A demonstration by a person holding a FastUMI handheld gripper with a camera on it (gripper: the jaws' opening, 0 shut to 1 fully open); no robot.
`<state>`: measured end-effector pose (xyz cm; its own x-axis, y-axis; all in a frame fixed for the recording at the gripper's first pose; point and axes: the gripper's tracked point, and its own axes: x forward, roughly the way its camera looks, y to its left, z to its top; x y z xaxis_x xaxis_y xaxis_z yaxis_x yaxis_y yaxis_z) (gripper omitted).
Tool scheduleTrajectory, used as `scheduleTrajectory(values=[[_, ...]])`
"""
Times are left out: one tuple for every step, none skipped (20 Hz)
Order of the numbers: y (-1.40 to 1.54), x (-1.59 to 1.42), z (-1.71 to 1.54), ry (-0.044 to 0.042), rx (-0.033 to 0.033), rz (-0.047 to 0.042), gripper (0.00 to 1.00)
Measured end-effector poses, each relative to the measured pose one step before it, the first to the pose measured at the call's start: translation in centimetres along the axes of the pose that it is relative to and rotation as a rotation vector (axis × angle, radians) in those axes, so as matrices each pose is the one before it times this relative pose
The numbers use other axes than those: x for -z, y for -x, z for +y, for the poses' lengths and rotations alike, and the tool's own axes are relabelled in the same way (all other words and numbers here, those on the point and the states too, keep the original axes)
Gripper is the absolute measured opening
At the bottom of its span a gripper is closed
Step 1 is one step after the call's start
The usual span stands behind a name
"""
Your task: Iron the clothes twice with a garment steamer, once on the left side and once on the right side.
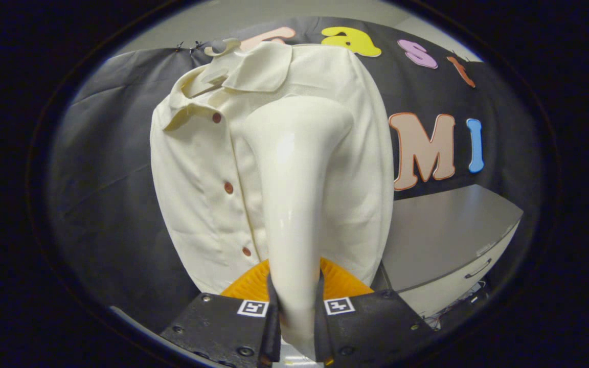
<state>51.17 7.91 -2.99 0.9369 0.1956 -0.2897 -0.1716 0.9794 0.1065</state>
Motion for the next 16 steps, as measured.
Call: scheduleTrajectory(values=[[0.057,0.691,-0.156,0.00939,-0.00419,0.00852,0.26],[0.064,0.806,-0.113,0.00584,-0.00641,0.00695,0.26],[-0.049,1.052,-0.104,0.00254,-0.00539,0.01253,0.26],[-0.070,1.077,-0.078,-0.00325,-0.00660,0.01586,0.26],[-0.092,0.885,-0.039,-0.00611,-0.00464,0.01849,0.26],[-0.081,0.934,-0.028,-0.01057,-0.00376,0.01868,0.26],[-0.030,0.933,-0.123,-0.00451,-0.00305,0.01483,0.26],[0.001,0.762,-0.274,0.00184,-0.00067,0.00613,0.26],[-0.115,1.002,-0.287,0.00555,0.00035,0.02048,0.26],[-0.049,0.837,-0.173,-0.00245,-0.00116,0.01333,0.26],[-0.102,0.827,-0.120,-0.00721,-0.00149,0.01530,0.26],[-0.111,0.764,-0.171,-0.00607,-0.00186,0.01182,0.26],[-0.149,0.782,-0.161,-0.00446,-0.00124,0.01553,0.26],[-0.214,0.698,-0.179,-0.00267,0.00002,0.01367,0.26],[-0.159,0.993,-0.193,-0.00661,-0.00074,0.02091,0.26],[-0.104,0.753,-0.059,-0.00923,-0.00306,0.01263,0.26]])
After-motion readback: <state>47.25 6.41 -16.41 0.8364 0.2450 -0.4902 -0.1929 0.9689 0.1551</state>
